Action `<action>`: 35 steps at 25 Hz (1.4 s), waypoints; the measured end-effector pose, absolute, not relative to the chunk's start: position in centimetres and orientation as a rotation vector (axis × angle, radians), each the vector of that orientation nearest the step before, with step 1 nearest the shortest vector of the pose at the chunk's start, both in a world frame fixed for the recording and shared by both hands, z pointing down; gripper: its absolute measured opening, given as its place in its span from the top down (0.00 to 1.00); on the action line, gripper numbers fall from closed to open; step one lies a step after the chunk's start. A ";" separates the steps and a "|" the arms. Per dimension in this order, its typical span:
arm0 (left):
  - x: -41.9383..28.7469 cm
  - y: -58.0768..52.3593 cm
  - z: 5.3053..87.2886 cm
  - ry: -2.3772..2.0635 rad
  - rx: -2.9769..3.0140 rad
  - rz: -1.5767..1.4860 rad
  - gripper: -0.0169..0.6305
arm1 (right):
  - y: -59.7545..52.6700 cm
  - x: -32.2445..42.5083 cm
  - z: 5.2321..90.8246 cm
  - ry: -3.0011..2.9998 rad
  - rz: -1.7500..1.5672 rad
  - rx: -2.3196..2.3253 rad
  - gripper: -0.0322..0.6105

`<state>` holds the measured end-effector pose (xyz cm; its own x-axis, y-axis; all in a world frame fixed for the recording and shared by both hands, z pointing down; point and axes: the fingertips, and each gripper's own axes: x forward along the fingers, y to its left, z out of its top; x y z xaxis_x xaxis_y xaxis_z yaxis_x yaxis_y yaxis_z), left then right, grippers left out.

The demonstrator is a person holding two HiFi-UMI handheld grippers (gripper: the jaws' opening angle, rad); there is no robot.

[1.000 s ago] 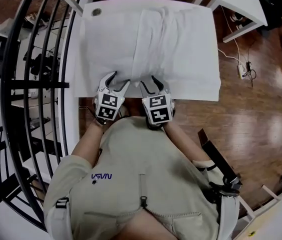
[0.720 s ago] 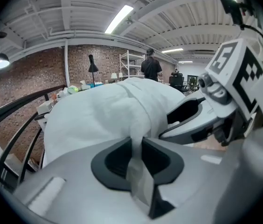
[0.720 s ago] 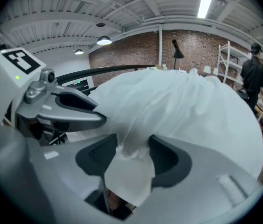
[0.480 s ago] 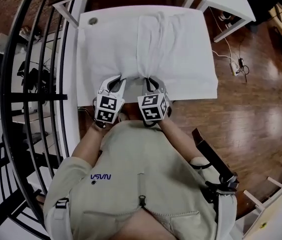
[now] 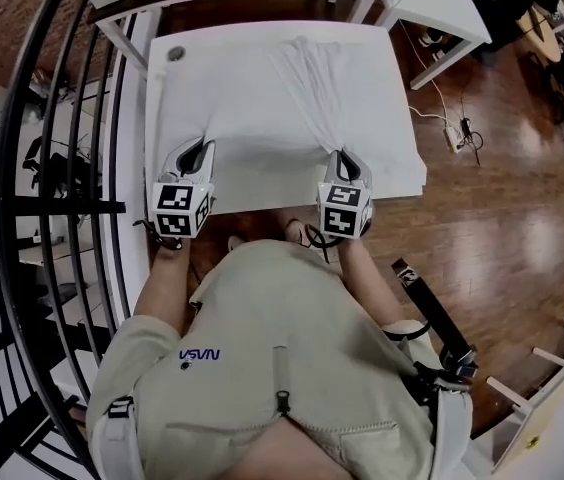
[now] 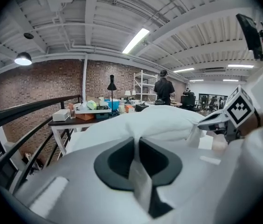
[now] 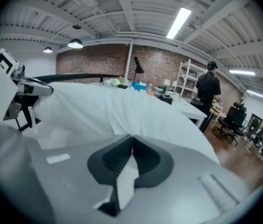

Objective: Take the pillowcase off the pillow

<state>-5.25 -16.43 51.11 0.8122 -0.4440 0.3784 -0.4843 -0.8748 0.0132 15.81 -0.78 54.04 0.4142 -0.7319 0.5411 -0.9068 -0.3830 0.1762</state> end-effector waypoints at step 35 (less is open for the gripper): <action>-1.5 -9.7 48.6 -0.612 2.876 0.488 0.61 | 0.7 14.6 50.8 -1.816 0.618 2.111 0.87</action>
